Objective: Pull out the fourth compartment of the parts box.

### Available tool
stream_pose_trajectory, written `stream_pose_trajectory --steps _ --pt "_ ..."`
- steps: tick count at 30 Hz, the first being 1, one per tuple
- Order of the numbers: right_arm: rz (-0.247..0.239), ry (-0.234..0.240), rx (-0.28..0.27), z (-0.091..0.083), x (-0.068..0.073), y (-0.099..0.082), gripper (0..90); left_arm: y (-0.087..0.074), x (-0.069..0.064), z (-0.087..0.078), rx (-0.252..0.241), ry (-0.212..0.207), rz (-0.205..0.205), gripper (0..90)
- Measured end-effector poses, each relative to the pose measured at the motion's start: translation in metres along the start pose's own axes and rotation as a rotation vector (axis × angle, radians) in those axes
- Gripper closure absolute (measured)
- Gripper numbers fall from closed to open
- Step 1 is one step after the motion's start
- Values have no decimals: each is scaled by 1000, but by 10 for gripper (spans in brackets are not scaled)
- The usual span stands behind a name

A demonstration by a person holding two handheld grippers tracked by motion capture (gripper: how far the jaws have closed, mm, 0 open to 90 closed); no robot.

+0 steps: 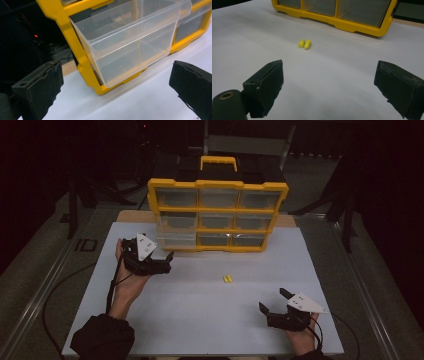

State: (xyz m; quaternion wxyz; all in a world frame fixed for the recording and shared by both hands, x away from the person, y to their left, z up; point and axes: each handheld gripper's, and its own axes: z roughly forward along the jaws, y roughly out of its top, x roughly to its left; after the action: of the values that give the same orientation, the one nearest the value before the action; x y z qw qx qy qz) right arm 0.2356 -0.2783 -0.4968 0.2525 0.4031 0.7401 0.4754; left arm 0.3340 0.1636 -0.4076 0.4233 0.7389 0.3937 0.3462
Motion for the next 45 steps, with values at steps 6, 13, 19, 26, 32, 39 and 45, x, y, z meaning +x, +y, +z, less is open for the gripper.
stream_pose_trajectory --steps 6,13,19,26,32,39,45 --pt "2 2 0 0 0 0 87 -15 12 -2 -16 -111 -164 1" --pt "9 7 -2 0 0 0 87 -33 18 -12 -13 -135 -208 1" --pt "19 16 -9 0 -1 0 87 -46 16 -22 -22 -142 -195 1" --pt "38 20 -16 2 -3 1 87 -83 2 -50 -31 -110 -158 1" --pt "39 16 -20 4 -5 3 87 -109 -1 -63 -20 -82 -159 1" --pt "43 20 -23 5 -8 8 87 -127 4 -71 -49 -48 -208 1" --pt "50 58 -12 7 -6 16 75 -131 4 -70 -39 -33 -208 1"
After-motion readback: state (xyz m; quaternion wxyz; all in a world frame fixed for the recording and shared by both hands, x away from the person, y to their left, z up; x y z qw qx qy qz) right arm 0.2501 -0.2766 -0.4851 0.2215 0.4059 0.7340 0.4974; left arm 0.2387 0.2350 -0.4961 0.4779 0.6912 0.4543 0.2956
